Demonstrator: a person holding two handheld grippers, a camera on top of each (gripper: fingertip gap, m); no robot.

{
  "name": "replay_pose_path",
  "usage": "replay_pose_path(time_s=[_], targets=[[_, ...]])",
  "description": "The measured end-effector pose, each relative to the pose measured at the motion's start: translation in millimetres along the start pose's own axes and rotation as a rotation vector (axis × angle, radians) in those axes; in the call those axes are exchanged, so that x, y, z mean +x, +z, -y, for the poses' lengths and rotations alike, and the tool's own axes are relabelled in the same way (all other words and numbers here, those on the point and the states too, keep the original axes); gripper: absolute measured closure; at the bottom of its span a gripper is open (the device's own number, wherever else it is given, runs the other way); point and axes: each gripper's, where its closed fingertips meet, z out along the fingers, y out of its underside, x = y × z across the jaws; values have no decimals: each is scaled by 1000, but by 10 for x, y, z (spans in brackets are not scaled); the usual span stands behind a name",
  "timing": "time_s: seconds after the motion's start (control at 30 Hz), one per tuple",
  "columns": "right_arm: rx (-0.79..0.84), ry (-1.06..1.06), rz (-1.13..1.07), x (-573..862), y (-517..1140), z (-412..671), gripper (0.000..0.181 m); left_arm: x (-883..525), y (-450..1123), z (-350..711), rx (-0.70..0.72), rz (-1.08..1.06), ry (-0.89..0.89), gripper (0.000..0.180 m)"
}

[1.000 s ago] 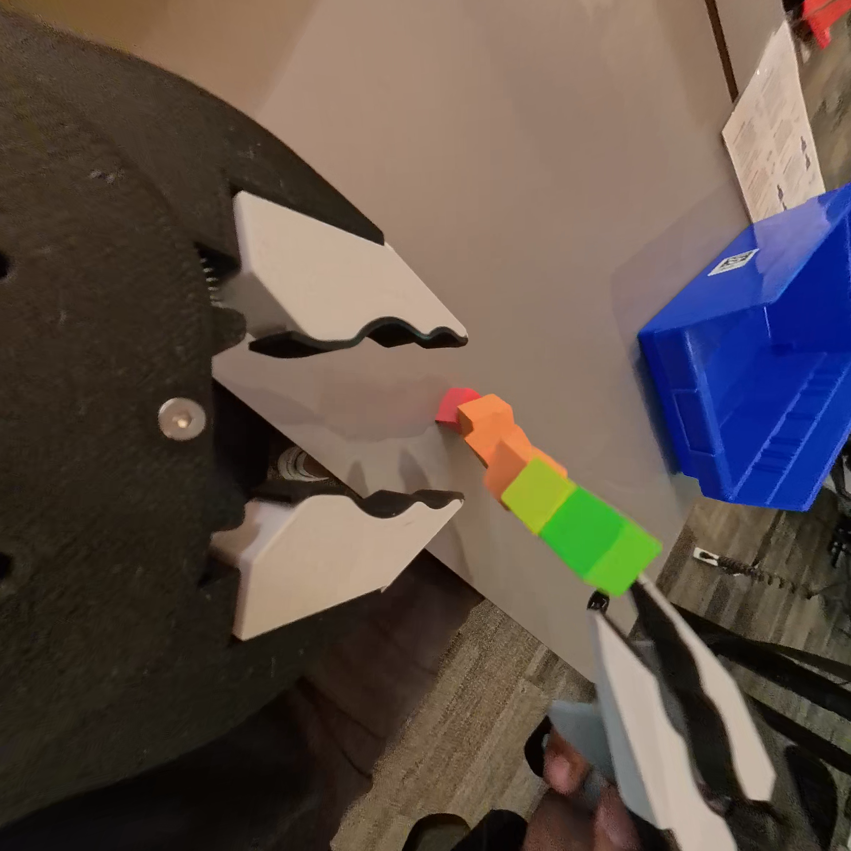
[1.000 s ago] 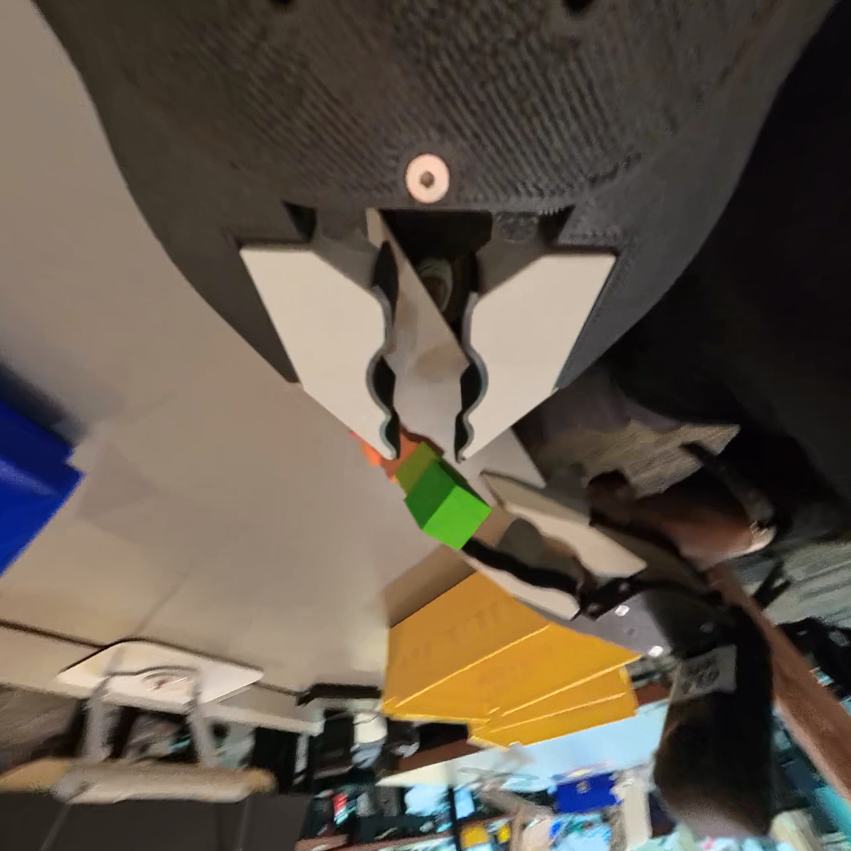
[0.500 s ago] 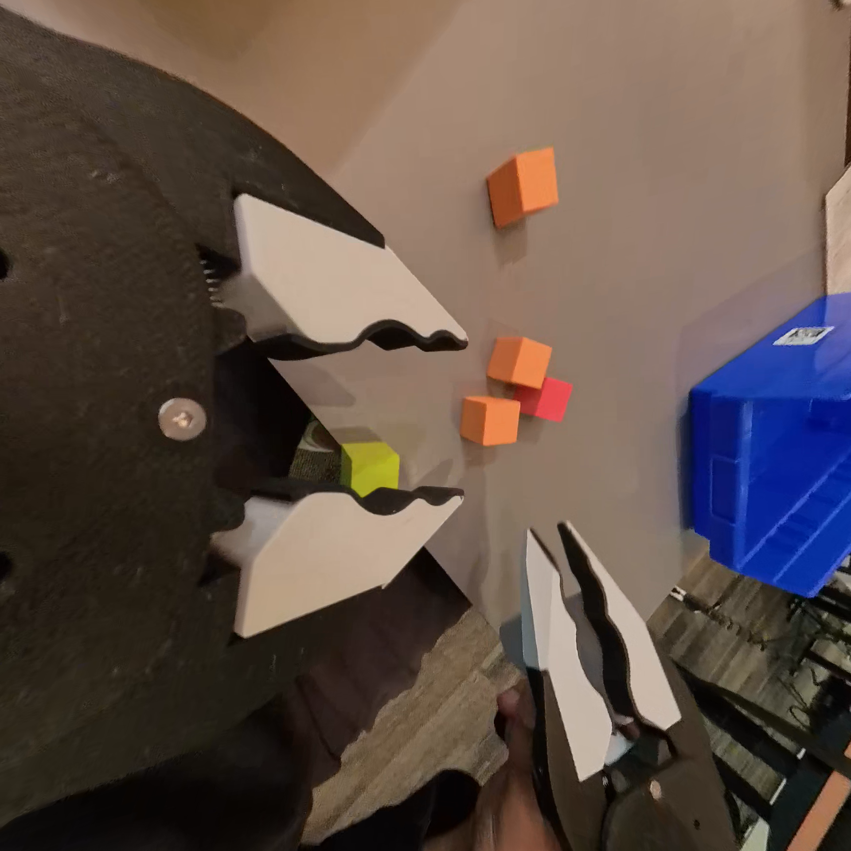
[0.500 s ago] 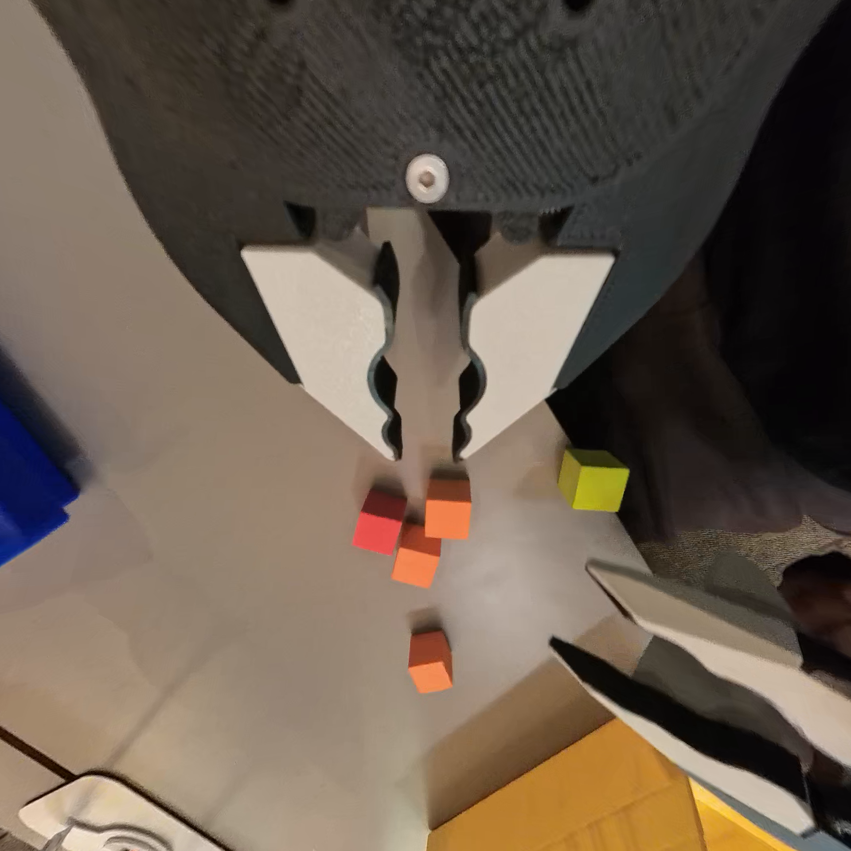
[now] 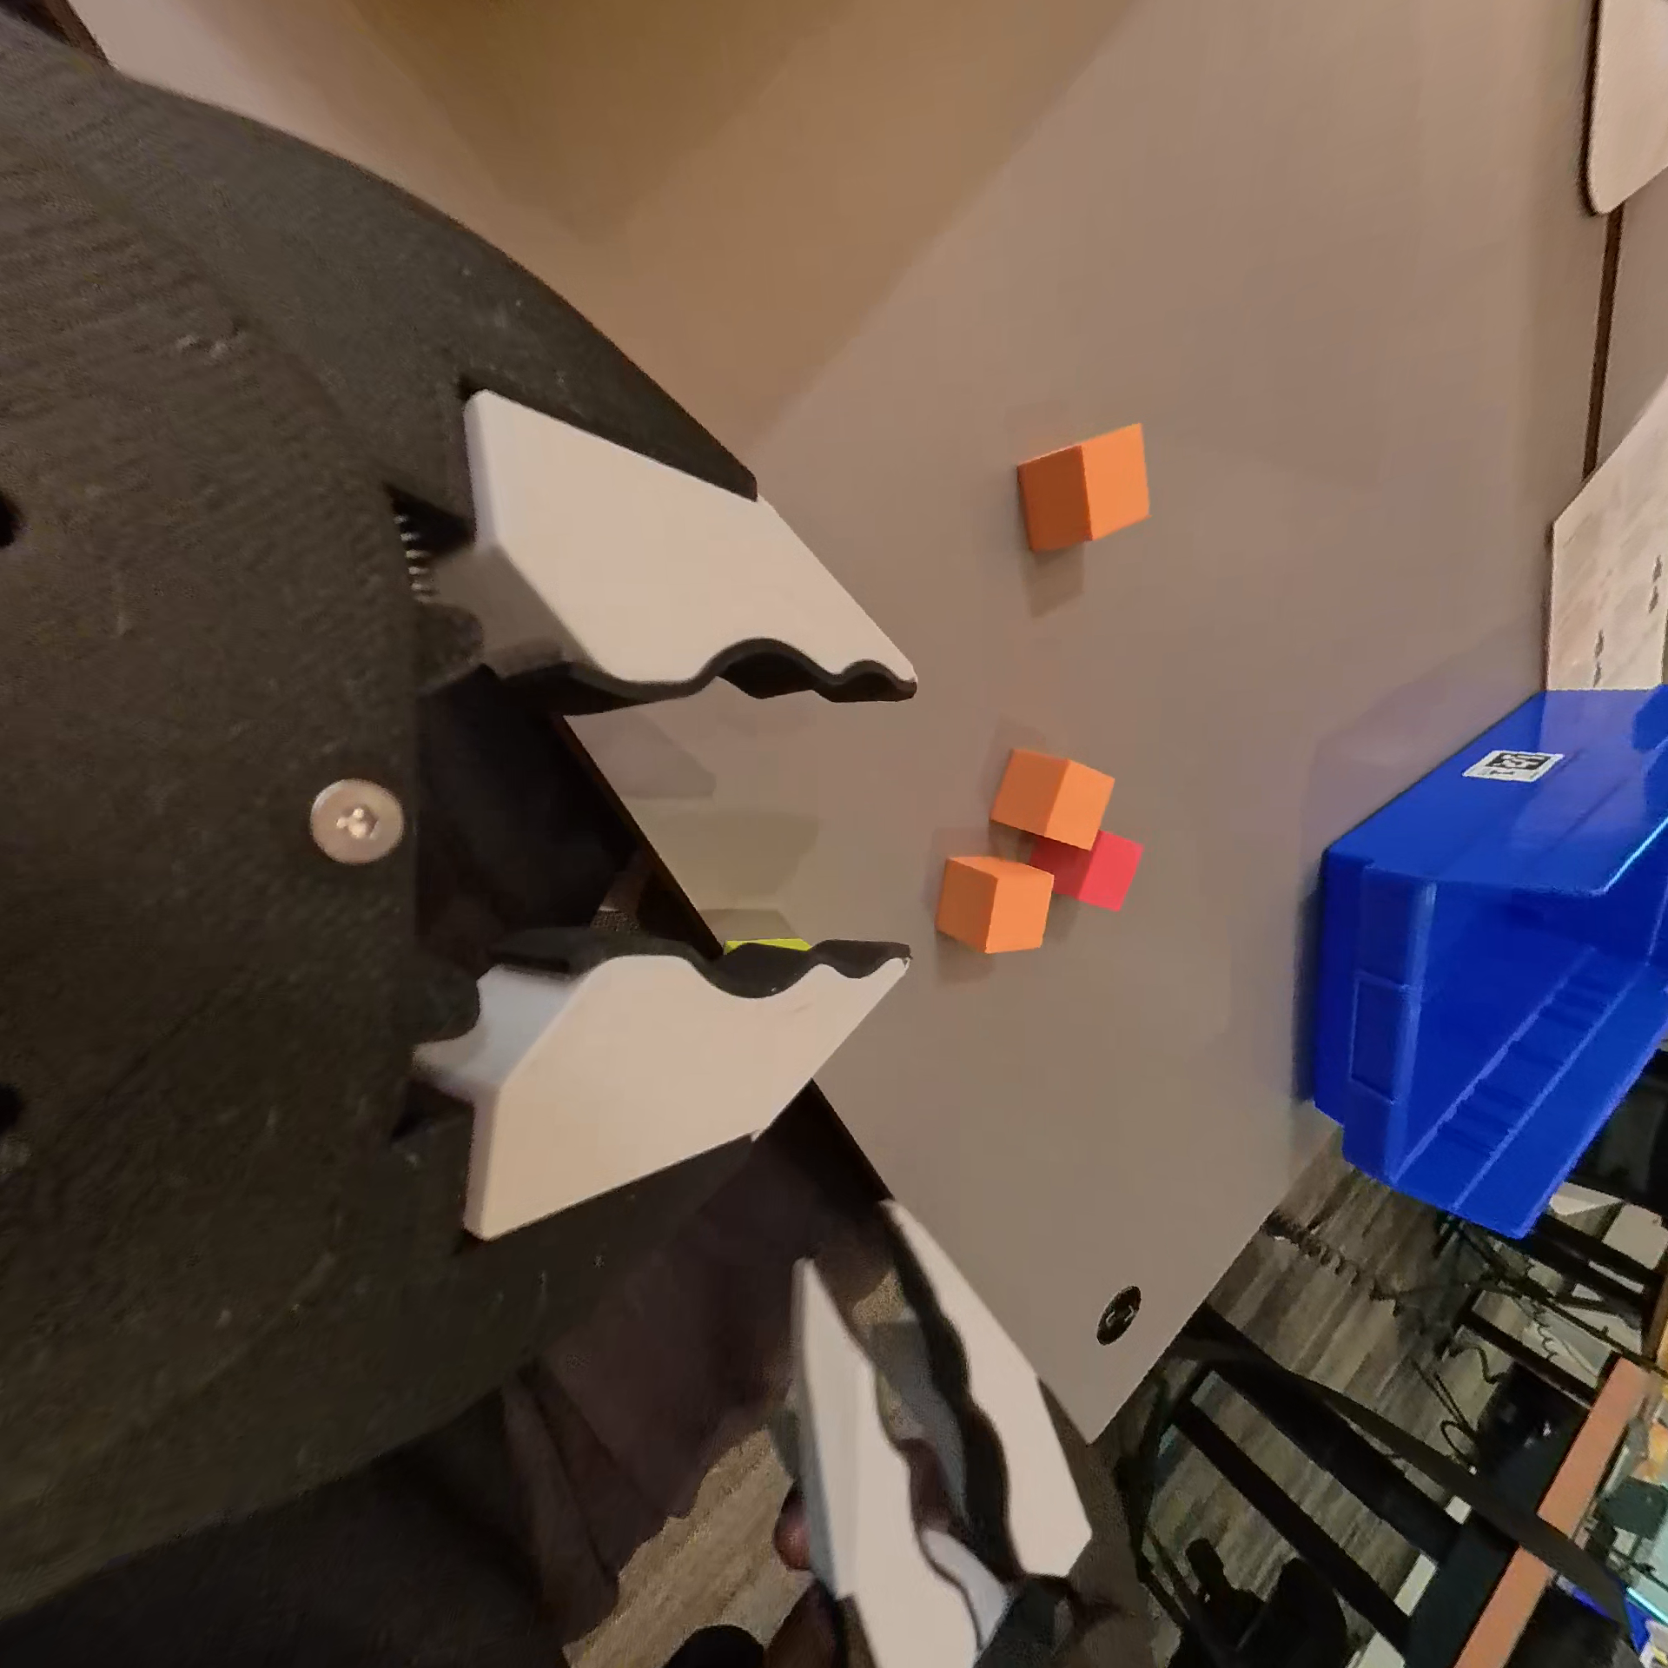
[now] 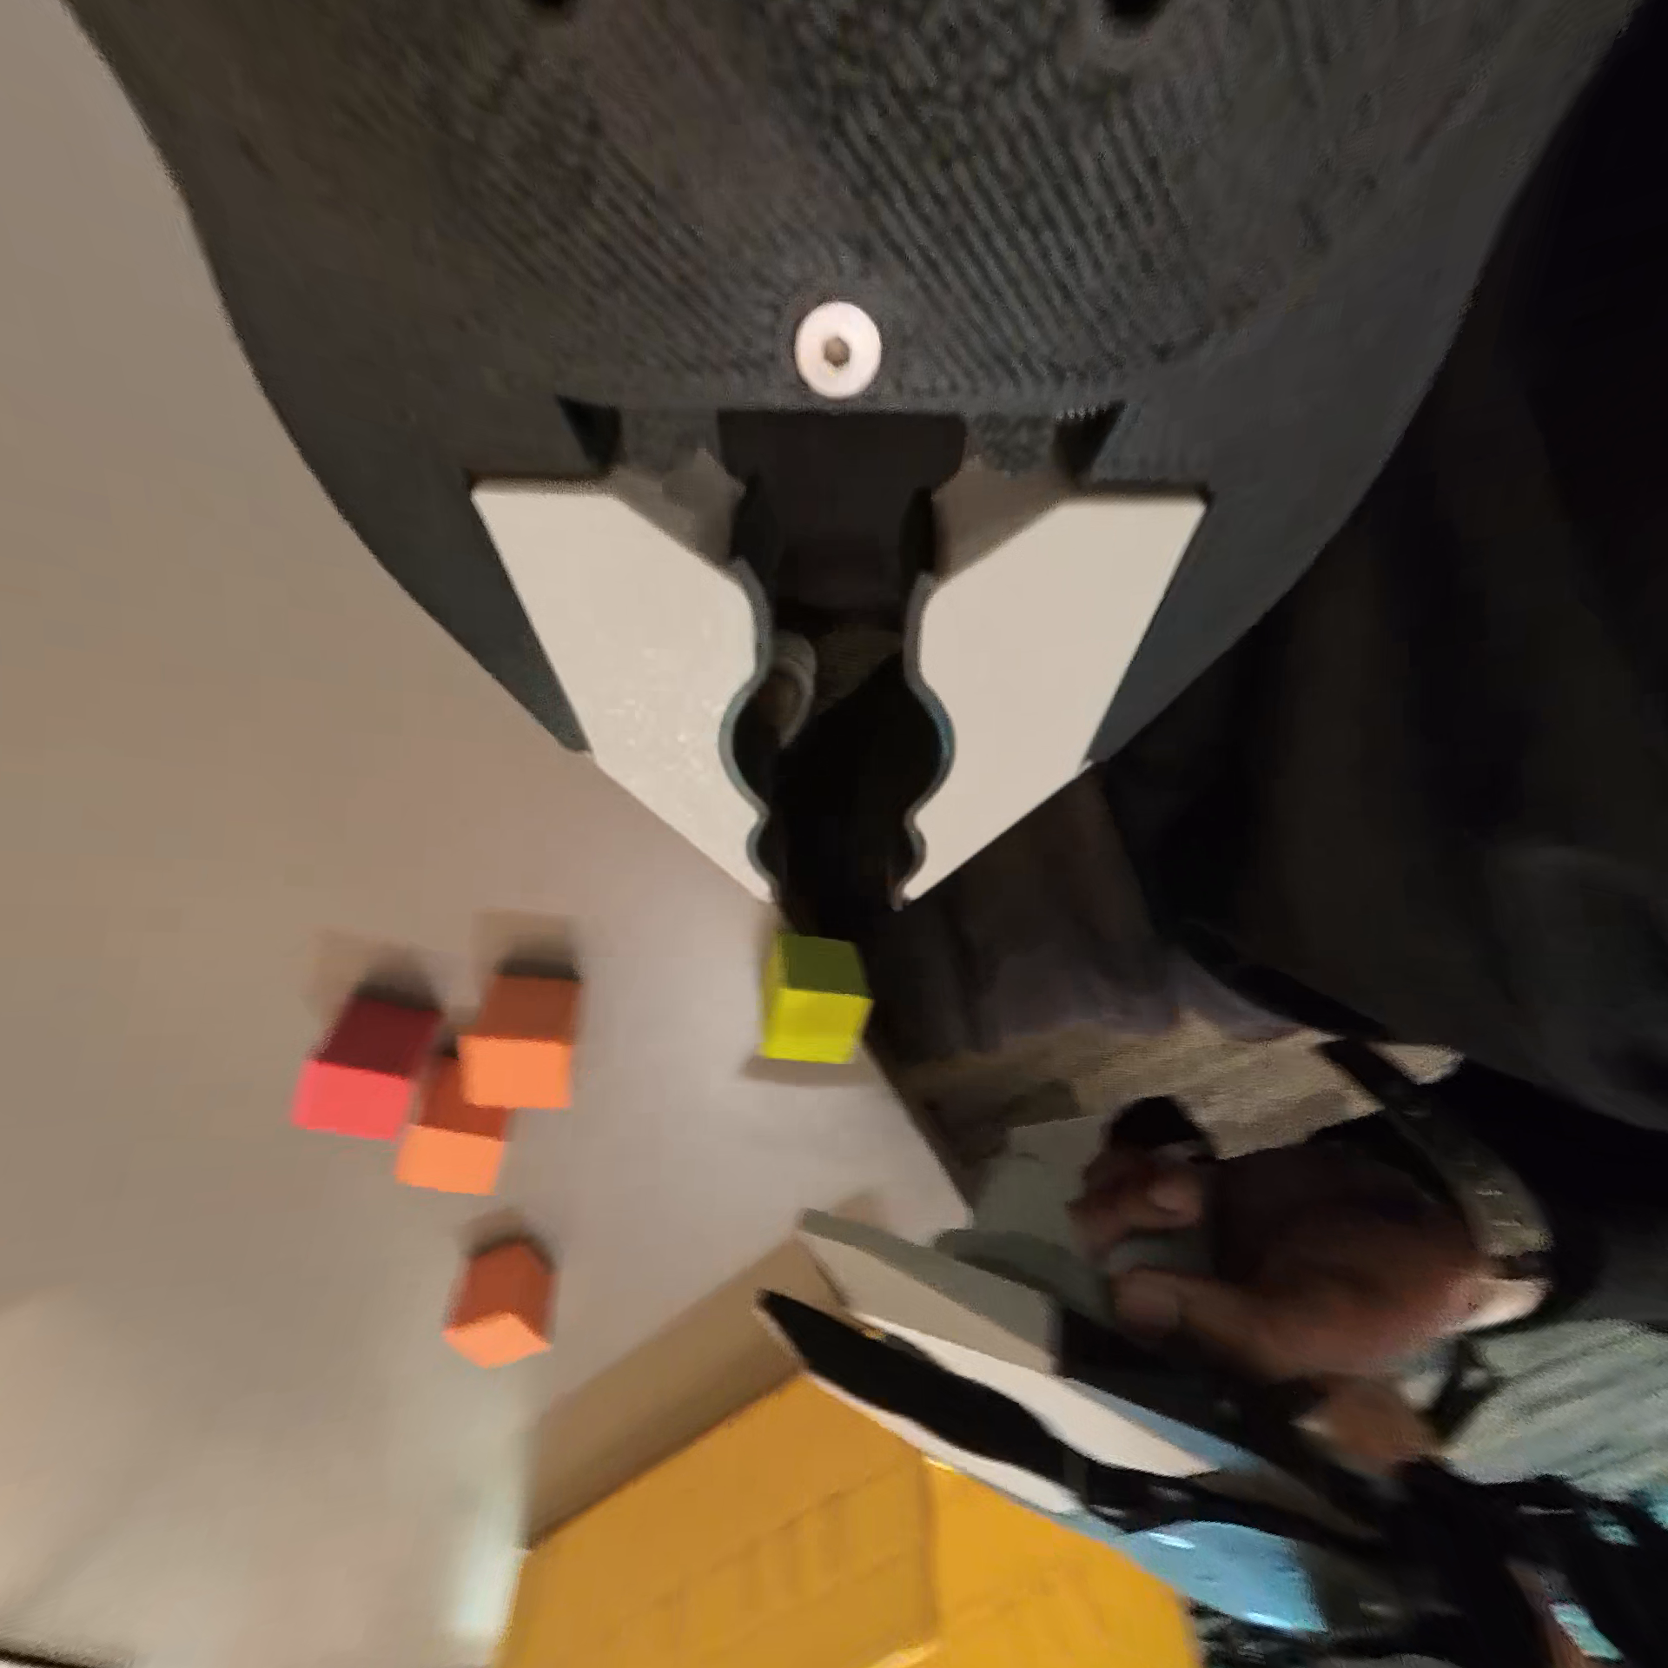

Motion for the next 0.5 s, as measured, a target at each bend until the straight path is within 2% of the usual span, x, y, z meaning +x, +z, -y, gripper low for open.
replay_pose_path(time_s=[0.07,0.17,0.23,0.3,0.5], targets=[[28,-47,108,-239,80,69,169,1,-14,10,16,8,3,130],[25,-103,191,-417,312,137,171,18,-26,19,29,2,-8,130],[-72,-159,115,-259,522,46,170,33,-33,25,33,-2,-13,130],[-137,-220,-79,99,628,44,158,41,-50,37,37,3,-7,130],[28,-118,-63,168,419,319,160,19,-69,25,31,37,40,131]])
